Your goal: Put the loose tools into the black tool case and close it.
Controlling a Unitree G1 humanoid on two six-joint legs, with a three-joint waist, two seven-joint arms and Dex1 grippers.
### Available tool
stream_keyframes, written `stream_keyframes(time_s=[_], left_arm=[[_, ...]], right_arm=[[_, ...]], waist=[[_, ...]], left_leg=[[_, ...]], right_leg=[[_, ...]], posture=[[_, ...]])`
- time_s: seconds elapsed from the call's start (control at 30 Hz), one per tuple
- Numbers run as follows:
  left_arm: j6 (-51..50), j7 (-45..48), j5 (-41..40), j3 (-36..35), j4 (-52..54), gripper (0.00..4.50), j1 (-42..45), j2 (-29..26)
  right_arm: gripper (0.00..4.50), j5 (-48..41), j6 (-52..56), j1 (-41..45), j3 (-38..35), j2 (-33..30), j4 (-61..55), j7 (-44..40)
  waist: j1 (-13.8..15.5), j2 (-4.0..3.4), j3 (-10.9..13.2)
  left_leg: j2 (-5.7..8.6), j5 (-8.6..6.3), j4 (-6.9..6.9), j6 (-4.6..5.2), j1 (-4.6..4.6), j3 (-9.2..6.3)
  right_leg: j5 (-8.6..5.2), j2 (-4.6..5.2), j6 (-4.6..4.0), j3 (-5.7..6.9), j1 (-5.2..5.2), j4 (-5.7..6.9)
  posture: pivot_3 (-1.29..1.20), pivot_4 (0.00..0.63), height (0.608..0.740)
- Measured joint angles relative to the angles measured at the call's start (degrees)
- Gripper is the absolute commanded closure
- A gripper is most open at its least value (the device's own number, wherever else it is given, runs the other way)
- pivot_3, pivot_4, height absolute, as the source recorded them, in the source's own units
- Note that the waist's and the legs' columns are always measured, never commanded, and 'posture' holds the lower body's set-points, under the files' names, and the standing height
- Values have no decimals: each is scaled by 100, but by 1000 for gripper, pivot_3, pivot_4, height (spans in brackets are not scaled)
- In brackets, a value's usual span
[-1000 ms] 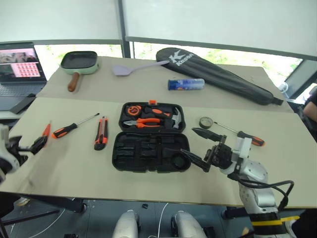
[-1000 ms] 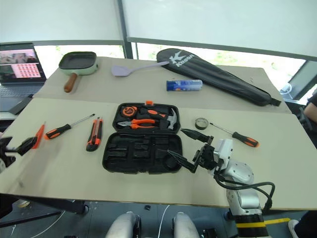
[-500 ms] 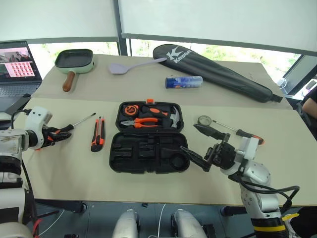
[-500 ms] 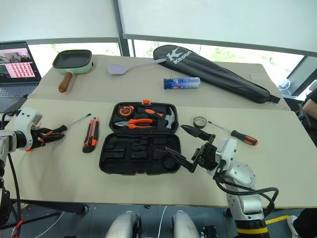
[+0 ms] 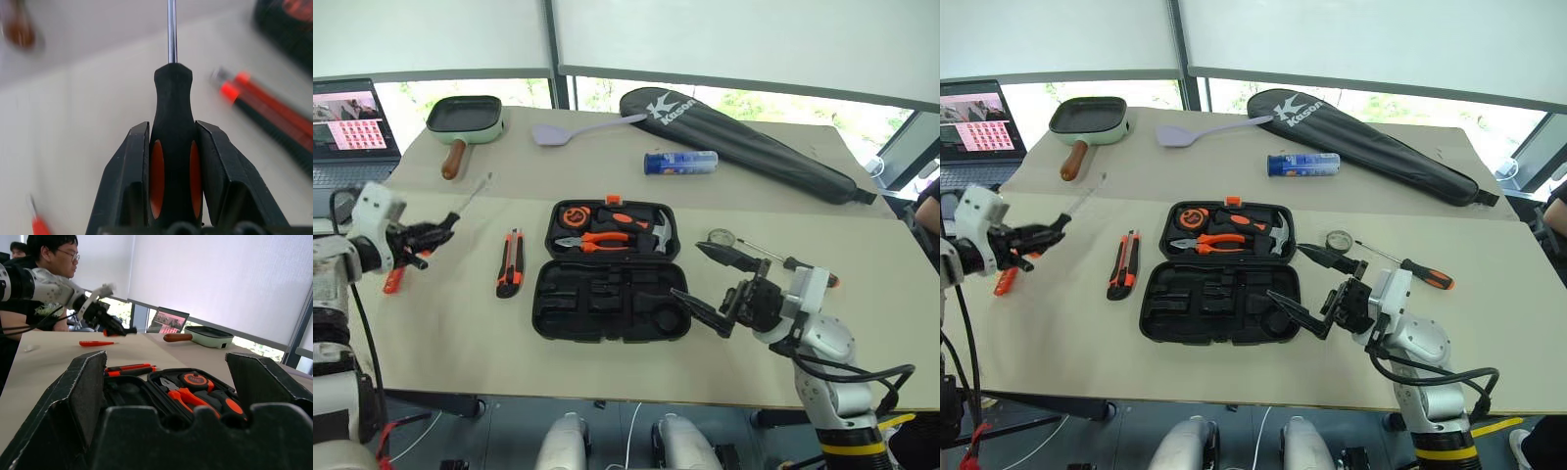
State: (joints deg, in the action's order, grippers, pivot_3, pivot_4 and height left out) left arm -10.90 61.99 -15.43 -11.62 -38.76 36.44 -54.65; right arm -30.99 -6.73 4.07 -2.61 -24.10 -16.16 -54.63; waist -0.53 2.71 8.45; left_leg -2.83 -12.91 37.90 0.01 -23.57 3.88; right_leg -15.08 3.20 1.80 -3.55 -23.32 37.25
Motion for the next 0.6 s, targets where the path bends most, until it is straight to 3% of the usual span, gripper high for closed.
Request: stream_keyframes(time_s=[0.1,0.23,0.6], left_arm=[[174,365,-180,13,1081,3561,-216,95],[555,765,-1,742,2349,3561,-491,315],[966,885,1319,2451,3069,3561,-130,818]], right_arm=[[0,-157,99,-10,-145,-219,0,-50],[0,-198,204,-85,-362,-547,-9,-183],[0,-176,582,-785,-771,-1678,99,-824]], waist=[[15,-1,0],[48,-1,0],[44,-5,1]], left_leg=[[2,0,0,0,2,0],[2,0,2,1,6,2],[4,1,8,2,6,0]], right_leg=[[0,1,1,0,6,-1],[1,-2,2,-3,9,-2],[0,-11,3,-12,12,-5]], posture=[[0,150,740],[0,150,740],[0,150,740]])
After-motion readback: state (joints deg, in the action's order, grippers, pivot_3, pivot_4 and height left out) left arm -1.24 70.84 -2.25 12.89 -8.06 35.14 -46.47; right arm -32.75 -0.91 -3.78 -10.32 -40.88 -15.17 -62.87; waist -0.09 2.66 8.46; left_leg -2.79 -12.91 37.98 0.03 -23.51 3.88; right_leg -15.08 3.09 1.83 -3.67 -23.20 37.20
